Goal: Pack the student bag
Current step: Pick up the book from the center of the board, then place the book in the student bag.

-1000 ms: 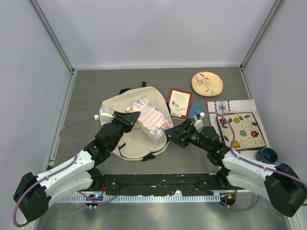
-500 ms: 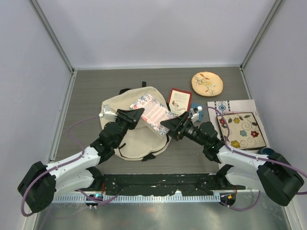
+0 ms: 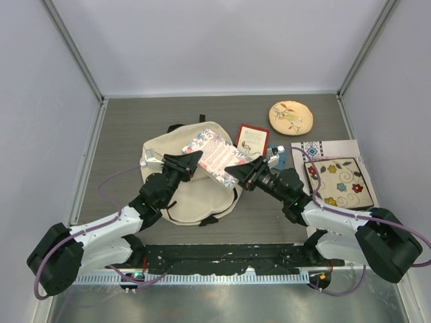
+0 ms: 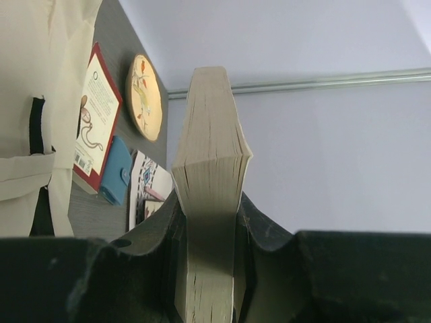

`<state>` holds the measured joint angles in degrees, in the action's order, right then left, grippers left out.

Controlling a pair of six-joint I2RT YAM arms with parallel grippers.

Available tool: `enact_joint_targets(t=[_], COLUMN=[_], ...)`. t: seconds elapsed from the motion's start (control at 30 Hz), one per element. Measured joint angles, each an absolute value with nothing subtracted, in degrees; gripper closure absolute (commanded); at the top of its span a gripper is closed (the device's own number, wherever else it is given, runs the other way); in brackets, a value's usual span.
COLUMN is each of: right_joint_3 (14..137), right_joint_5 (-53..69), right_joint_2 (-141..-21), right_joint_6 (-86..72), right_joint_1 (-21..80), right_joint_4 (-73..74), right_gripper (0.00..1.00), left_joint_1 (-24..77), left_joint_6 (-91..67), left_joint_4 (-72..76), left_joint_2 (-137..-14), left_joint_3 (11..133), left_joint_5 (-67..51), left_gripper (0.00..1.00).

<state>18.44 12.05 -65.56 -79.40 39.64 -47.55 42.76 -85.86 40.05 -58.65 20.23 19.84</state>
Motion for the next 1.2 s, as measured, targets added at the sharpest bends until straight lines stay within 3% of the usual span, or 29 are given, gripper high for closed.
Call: enact_joint_targets(t=[0.03, 0.1, 0.13, 0.17, 0.2, 0.27, 0.3, 0.37, 0.4, 0.63, 0.83, 1.2], right_joint_3=[18.5, 18.7, 18.7, 18.7, 18.7, 18.8, 18.8, 18.9, 18.9, 19.1, 19.2, 23.3], right_joint_5=[11.9, 11.8, 11.8, 11.7, 11.6, 11.4, 11.2, 9.9, 8.8, -4.5, -14.8, -26.0], right_joint_2=[-65.6, -65.6, -65.6, -65.6, -65.5, -64.2, -62.9, -59.7, -57.3, -37.7, -24.7, -14.2], right_joint_6=[-79.5, -79.7, -79.7, -79.7, -79.7, -79.3, -78.4, -76.8, -75.9, -68.7, -66.0, -64.6], right_joint_1=[39.6, 39.6, 39.7, 39.7, 39.8, 40.0, 40.1, 40.1, 40.0, 39.9, 39.7, 39.6], right_joint_4=[-48.1, -49.0, -49.0, -48.8, -48.6, -47.2, -45.8, -41.2, -37.7, -11.6, 7.3, 27.1], right_gripper=[0.77, 0.85, 0.93, 0.96, 0.98, 0.99, 0.99, 0.99, 0.99, 0.99, 0.99, 0.99], left_joint_1=[42.7, 42.7, 42.7, 42.7, 42.7, 42.7, 42.7, 42.7, 42.7, 42.8, 43.2, 55.9], left_joint_6=[-86.0, -86.6, -86.7, -86.7, -86.6, -85.9, -84.8, -81.7, -79.4, -60.7, -45.6, -27.8], left_joint_4=[40.1, 40.0, 40.0, 40.0, 39.7, 38.4, 37.2, 31.2, 27.7, 3.6, -9.9, -27.3], left_joint_2=[-58.7, -58.5, -58.2, -57.8, -57.3, -56.1, -55.3, -53.0, -51.9, -48.7, -52.5, -62.3], left_joint_3=[20.1, 19.4, 19.1, 18.9, 18.7, 18.7, 18.9, 20.9, 22.6, 37.8, 41.8, 45.6], left_joint_5=[20.0, 20.4, 20.6, 20.6, 20.6, 20.3, 19.7, 18.5, 17.5, 12.8, 5.5, 1.4], left_gripper=[1.00, 0.98, 0.91, 0.81, 0.56, 0.37, 0.21, 0.03, 0.00, 0.00, 0.00, 0.00])
